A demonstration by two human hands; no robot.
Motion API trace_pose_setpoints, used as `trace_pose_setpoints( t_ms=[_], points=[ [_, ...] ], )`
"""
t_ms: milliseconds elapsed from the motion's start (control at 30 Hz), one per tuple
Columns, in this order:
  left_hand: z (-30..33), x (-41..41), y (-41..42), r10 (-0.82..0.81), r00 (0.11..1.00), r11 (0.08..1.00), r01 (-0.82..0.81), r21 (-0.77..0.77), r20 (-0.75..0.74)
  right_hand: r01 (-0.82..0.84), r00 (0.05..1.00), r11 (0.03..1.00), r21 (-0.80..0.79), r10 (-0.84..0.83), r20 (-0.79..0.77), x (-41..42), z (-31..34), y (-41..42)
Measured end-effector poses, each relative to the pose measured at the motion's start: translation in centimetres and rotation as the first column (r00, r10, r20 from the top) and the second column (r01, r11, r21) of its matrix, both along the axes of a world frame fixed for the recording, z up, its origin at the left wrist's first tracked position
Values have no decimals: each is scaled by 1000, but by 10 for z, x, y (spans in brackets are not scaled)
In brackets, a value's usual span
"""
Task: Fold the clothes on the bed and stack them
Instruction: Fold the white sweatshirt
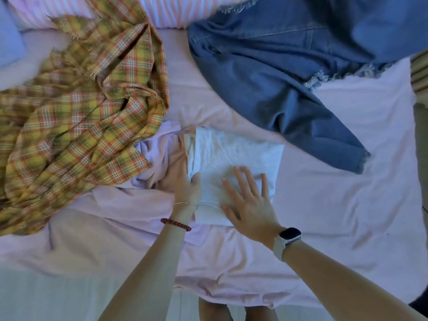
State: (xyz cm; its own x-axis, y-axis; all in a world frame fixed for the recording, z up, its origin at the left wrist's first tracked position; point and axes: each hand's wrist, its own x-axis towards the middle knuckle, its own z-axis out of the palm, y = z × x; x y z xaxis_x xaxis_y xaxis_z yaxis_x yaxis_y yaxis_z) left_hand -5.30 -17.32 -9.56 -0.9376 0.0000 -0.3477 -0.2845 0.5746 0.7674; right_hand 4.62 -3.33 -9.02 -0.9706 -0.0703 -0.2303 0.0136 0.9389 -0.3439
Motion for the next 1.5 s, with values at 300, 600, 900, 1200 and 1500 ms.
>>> trace_pose_setpoints(
  t_ms=[300, 600, 900, 1200, 1500],
  points=[
    [20, 31, 5, -549, 708, 826, 380, -416, -443, 668, 742, 712, -216, -659, 120, 68, 4, -10],
    [-19, 42, -7, -933, 327, 344, 696, -630, -149, 769, 639, 588, -251, -719, 275, 51, -7, -9],
    [-27, 37, -8, -922, 256, 386, 635, -669, -289, 585, 810, 773, -245, -542, 222, 67, -18, 17],
    [-29, 62, -29, -963, 177, 268, 550, -791, -203, 72, 997, 993, 90, -71, -21, 84, -33, 59],
    [-41, 60, -45, -991, 131, 110, 664, -740, -30, 99, 978, 984, 151, -68, -199, -18, -27, 38]
  ],
)
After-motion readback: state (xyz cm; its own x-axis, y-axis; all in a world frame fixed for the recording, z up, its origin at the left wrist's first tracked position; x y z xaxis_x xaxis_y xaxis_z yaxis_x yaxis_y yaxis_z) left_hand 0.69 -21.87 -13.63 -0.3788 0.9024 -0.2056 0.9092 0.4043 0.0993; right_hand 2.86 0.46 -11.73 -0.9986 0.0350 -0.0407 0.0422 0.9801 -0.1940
